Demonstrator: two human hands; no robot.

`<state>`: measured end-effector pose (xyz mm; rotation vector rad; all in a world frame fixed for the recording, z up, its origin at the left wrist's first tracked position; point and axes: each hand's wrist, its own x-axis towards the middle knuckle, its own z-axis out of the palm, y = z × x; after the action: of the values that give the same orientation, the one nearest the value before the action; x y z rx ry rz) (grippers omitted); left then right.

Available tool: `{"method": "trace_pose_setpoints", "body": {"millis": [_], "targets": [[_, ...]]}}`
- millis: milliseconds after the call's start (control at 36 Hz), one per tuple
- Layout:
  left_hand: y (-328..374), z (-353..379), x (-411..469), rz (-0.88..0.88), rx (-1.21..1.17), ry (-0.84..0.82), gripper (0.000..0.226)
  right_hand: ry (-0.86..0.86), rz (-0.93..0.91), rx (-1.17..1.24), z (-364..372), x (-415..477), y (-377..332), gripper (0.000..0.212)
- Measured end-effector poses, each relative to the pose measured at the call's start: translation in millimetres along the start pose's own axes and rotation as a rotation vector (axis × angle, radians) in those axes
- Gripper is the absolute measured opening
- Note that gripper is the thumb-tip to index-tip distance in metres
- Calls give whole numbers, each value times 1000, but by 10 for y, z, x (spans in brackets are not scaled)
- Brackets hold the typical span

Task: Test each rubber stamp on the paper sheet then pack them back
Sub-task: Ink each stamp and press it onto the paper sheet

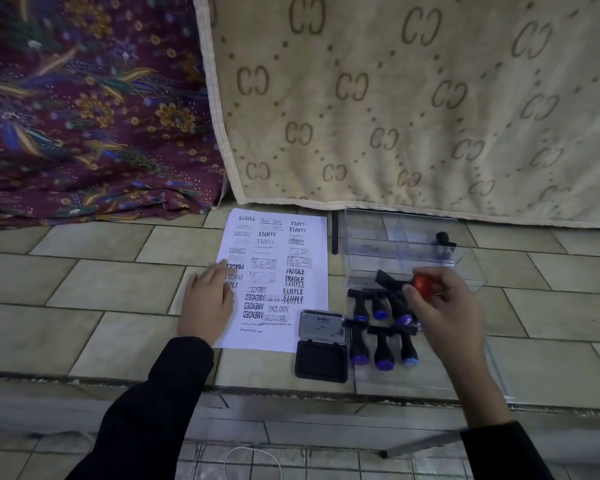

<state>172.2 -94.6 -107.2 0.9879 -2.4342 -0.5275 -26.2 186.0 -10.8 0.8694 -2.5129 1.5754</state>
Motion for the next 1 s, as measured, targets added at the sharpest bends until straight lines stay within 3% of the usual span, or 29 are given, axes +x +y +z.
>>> {"method": "trace_pose_setpoints", "body": {"millis": [278,667,1000], "targets": [[22,-2,-11,-9,-13,1,35,112,-206,-246,-254,-485,510,33],[8,13,-18,-29,-25,-7,36,95,-50,-430,-104,-706,735,28],[-18,31,1,5,-5,0,36,170,62,-318,29,-581,739,27]]}}
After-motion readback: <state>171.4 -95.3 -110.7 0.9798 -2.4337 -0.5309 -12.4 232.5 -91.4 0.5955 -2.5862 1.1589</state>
